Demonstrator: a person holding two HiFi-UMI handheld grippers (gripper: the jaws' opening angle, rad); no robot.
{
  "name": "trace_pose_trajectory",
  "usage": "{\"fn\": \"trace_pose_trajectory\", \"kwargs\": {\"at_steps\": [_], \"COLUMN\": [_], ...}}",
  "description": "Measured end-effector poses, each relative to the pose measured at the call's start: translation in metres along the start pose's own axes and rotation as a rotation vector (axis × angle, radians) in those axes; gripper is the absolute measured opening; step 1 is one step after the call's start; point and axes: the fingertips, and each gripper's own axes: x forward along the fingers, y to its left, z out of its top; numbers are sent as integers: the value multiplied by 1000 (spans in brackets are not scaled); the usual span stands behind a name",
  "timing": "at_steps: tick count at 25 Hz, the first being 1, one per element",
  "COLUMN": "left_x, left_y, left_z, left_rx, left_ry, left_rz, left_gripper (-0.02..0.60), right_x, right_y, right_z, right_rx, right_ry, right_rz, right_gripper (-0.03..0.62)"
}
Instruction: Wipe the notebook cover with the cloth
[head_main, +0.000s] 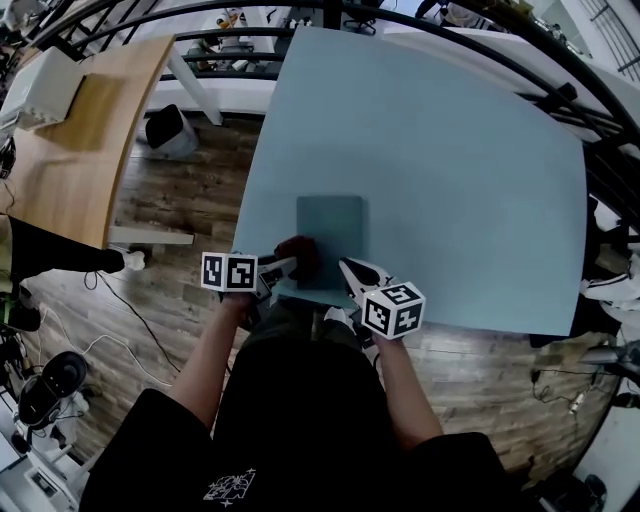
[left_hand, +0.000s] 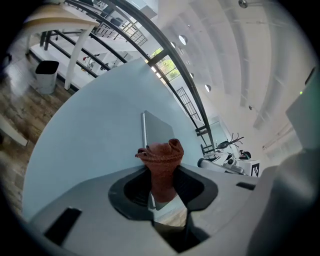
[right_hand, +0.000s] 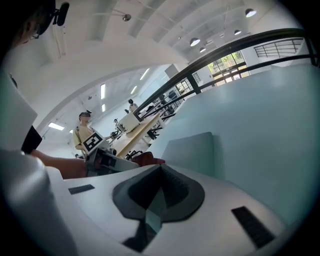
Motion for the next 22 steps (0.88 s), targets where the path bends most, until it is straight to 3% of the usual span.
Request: {"fn": "trace_pose_trajectory", "kwargs": {"at_steps": [10,16,22], "left_x": [-27,-31,-9], "left_y": [8,-12,-40], "left_z": [-6,0,-2], "left_rx": [-36,-4,43], "left_ry": [-71,-104,-67], "left_rz": [15,-21,-61], "left_gripper": [127,127,127], "right_x": [8,-2,-26], "right_y": [12,5,-10], "right_z": [0,3,6], "right_rx": [-25,-30,-19], "right_ry": [4,-11,-39], "right_rz": [45,39,6], "right_gripper": [6,6,5]}}
